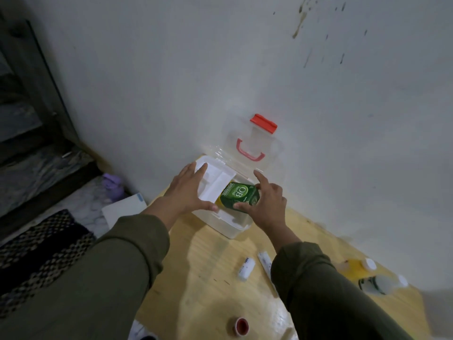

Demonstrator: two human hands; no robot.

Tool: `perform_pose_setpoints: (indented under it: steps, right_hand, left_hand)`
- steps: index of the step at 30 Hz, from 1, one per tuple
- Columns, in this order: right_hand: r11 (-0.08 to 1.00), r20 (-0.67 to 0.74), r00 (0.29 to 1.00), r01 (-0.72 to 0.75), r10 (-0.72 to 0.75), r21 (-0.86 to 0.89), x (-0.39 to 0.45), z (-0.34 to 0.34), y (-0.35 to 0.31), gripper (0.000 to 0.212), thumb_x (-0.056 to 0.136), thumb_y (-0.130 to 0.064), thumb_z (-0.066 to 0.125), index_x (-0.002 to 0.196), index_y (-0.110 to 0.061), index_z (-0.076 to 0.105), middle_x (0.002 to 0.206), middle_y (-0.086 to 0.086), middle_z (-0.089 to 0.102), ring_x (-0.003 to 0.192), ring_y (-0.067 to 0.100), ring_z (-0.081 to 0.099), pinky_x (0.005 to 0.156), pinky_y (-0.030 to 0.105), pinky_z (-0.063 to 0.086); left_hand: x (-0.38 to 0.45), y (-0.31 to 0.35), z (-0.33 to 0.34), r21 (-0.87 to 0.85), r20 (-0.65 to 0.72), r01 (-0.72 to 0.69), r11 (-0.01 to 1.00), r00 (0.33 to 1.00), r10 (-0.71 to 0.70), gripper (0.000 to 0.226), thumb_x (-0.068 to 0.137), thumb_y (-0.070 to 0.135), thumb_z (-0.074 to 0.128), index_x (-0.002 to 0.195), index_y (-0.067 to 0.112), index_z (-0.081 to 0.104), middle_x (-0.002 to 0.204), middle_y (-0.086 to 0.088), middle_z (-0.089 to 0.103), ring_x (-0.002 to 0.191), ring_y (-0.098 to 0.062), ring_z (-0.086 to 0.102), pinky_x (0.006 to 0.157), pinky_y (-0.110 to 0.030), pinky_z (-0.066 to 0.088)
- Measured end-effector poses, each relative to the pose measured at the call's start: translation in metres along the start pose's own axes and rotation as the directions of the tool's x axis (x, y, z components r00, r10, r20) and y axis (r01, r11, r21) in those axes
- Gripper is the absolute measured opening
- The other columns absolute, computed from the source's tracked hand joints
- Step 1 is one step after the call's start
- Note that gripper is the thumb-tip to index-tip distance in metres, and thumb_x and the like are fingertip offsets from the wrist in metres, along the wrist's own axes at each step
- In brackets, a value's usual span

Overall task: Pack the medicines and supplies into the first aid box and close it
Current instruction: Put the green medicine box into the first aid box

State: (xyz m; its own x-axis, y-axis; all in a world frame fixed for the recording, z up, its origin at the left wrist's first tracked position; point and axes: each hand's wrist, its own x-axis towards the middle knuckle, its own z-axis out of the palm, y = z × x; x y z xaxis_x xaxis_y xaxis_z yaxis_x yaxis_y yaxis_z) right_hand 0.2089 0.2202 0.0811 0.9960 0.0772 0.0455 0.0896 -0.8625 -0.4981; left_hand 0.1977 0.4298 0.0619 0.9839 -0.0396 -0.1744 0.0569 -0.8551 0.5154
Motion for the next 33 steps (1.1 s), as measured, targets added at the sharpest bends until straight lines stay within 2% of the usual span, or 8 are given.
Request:
perform_pose_setpoints:
  steps: [4,7,12,17,24,29,31,33]
  right_hand:
    - [0.998,0.005,1.000,-0.020,0.020,-0.056,0.006,0.012,-0.003,0.099,0.063,-0.056,0.077,0.143,-0.038,0.021,0.143,0.004,0.041,0.137,0.025,0.024,0.108,0.043,0.022]
    - [0.991,0.040,0.999,-0.022,0.027,-0.134,0.011,0.015,-0.006,0.101,0.065,-0.059,0.074,0.144,-0.041,0.013,0.149,0.003,0.036,0.142,0.026,0.019,0.113,0.051,0.012]
    - [0.983,0.067,0.997,-0.034,0.047,-0.181,0.017,0.019,-0.013,0.109,0.065,-0.062,0.072,0.145,-0.043,0.001,0.151,0.001,0.034,0.145,0.028,0.015,0.114,0.062,0.000]
    - [0.986,0.060,0.997,-0.038,0.048,-0.161,0.016,0.023,-0.018,0.110,0.066,-0.062,0.072,0.145,-0.041,-0.001,0.150,-0.002,0.038,0.146,0.027,0.010,0.113,0.064,-0.006]
    - [0.987,0.077,0.997,-0.011,0.024,-0.163,0.014,0.023,-0.014,0.106,0.066,-0.061,0.072,0.145,-0.042,0.004,0.151,-0.003,0.035,0.146,0.025,0.009,0.111,0.065,-0.005]
    - [0.991,0.063,0.998,0.003,0.005,-0.136,0.012,0.027,-0.009,0.095,0.071,-0.059,0.069,0.143,-0.043,0.009,0.148,-0.007,0.039,0.146,0.023,0.011,0.112,0.064,-0.005]
    - [0.996,0.023,1.000,0.023,-0.021,-0.086,0.011,0.025,-0.011,0.088,0.074,-0.053,0.069,0.143,-0.040,0.016,0.147,-0.005,0.040,0.144,0.023,0.019,0.114,0.060,0.002]
    - [0.997,-0.085,0.994,0.068,-0.067,0.018,0.009,0.024,-0.016,0.080,0.078,-0.047,0.069,0.143,-0.036,0.023,0.145,-0.002,0.041,0.137,0.023,0.031,0.114,0.052,0.019]
  left_hand:
    - [0.000,0.000,-0.001,0.003,0.013,0.000,1.000,1.000,0.000,0.122,0.064,0.059,0.075,0.150,0.025,-0.005,0.161,-0.006,-0.007,0.148,-0.022,-0.008,0.119,-0.040,0.010]
    - [0.000,0.002,-0.002,0.015,0.025,0.003,1.000,1.000,-0.003,0.123,0.064,0.059,0.075,0.150,0.026,-0.006,0.161,-0.007,-0.007,0.148,-0.023,-0.007,0.120,-0.042,0.011]
    - [0.000,0.003,-0.003,0.028,0.030,0.003,1.000,1.000,-0.004,0.123,0.065,0.058,0.075,0.150,0.026,-0.008,0.160,-0.007,-0.007,0.148,-0.024,-0.007,0.120,-0.043,0.011]
    - [0.000,0.002,-0.002,0.022,0.025,0.011,1.000,1.000,-0.012,0.124,0.064,0.059,0.075,0.151,0.025,-0.007,0.161,-0.007,-0.006,0.148,-0.023,-0.007,0.120,-0.044,0.012]
    - [0.000,0.002,-0.002,0.030,0.030,0.011,0.999,0.999,-0.012,0.123,0.063,0.059,0.075,0.150,0.026,-0.006,0.161,-0.007,-0.006,0.148,-0.023,-0.007,0.119,-0.045,0.013]
    - [-0.001,0.003,-0.003,0.032,0.032,0.009,0.999,0.999,-0.010,0.122,0.064,0.058,0.075,0.150,0.027,-0.006,0.161,-0.006,-0.006,0.148,-0.024,-0.007,0.119,-0.046,0.013]
    - [-0.001,0.004,-0.003,0.036,0.034,0.009,0.999,0.999,-0.010,0.122,0.065,0.058,0.075,0.150,0.027,-0.006,0.161,-0.006,-0.007,0.148,-0.023,-0.007,0.120,-0.045,0.013]
    - [-0.002,0.004,-0.003,0.038,0.036,0.010,0.999,0.999,-0.011,0.121,0.065,0.057,0.075,0.150,0.027,-0.006,0.161,-0.006,-0.007,0.148,-0.023,-0.008,0.120,-0.045,0.013]
